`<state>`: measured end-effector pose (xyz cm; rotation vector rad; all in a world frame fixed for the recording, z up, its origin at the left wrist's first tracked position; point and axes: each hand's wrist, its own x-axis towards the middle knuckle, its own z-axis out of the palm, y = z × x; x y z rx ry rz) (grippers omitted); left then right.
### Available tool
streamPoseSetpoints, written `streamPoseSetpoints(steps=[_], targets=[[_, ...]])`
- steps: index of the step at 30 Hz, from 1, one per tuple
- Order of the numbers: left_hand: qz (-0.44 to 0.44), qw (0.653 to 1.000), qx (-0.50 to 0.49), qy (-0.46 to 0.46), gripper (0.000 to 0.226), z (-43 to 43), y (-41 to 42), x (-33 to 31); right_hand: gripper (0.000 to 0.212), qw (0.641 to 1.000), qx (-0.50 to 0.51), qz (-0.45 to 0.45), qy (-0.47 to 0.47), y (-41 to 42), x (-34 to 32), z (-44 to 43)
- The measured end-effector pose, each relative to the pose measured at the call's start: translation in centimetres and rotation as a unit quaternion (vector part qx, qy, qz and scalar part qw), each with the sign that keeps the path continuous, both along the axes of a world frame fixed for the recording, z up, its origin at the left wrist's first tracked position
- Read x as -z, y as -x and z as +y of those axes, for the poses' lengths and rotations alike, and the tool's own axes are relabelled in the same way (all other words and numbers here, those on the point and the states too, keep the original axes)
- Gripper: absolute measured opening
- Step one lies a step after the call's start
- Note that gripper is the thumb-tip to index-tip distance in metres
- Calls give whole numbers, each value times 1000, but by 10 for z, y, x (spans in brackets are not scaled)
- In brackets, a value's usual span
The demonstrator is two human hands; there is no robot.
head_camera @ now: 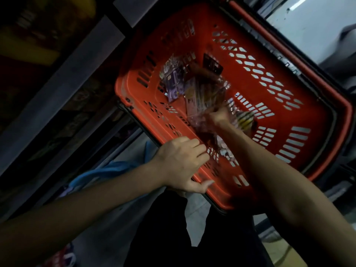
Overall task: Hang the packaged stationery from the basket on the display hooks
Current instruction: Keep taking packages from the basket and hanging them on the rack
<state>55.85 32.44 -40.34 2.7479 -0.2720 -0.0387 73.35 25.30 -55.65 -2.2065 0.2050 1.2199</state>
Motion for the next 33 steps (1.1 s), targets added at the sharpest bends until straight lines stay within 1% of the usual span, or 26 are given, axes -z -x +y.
streamPoseSetpoints(steps=[1,3,4,5,7,10,11,13,15,16,17,18,20,21,22,23,24,27,28,30,31,33], targets=[[2,1000,0,0,55,0,0,0,27,1000,-1,12,0,-3,0,-4],[5,1000,-4,1,53,0,-1,-1,14,1000,-15,15,-4,-10,9,-14],[7,1000,-7,2,52,-1,-1,-2,12,1000,-28,11,-7,-13,29,-23],[9,1000,-9,4,51,0,-1,-2,14,999,-38,-1,-4,-17,35,-30],[20,1000,-16,3,50,0,-1,-4,20,998,-53,-25,-11,-21,13,-36],[43,998,-49,1,47,-4,0,-6,22,997,-61,-40,-13,-24,-45,-39],[51,996,-65,12,44,-6,-1,-7,22,999,-40,-24,-19,-25,-59,-43],[63,992,-103,48,37,-6,-4,-10,23,997,33,28,-58,-27,-84,-51],[68,982,-151,88,36,-5,-10,-14,38,991,87,39,-96,-28,-111,-57],[77,974,-183,113,40,-4,-14,-16,42,988,100,31,-113,-29,-122,-60],[92,962,-217,139,48,-2,-19,-18,39,986,103,29,-128,-29,-134,-62],[110,950,-244,163,59,1,-23,-19,31,983,105,41,-144,-30,-145,-63],[138,938,-262,179,81,9,-30,-20,19,972,107,99,-183,-30,-161,-65],[145,939,-259,174,87,14,-34,-19,18,964,109,135,-203,-29,-167,-65],[149,941,-253,170,88,21,-38,-19,19,952,115,173,-225,-29,-171,-65],[146,942,-245,176,83,27,-42,-20,20,939,124,208,-244,-28,-175,-65],[135,943,-234,194,73,33,-46,-20,20,927,129,239,-260,-28,-179,-64],[92,945,-195,245,39,47,-52,-24,15,898,128,302,-295,-27,-187,-60],[84,947,-193,243,34,50,-52,-26,19,897,131,303,-294,-28,-187,-59],[76,950,-213,214,33,52,-53,-29,30,905,144,287,-280,-31,-175,-59],[81,948,-232,201,34,52,-53,-29,32,920,140,259,-258,-33,-167,-57],[92,937,-278,189,34,52,-51,-29,33,970,74,160,-167,-36,-136,-57]])
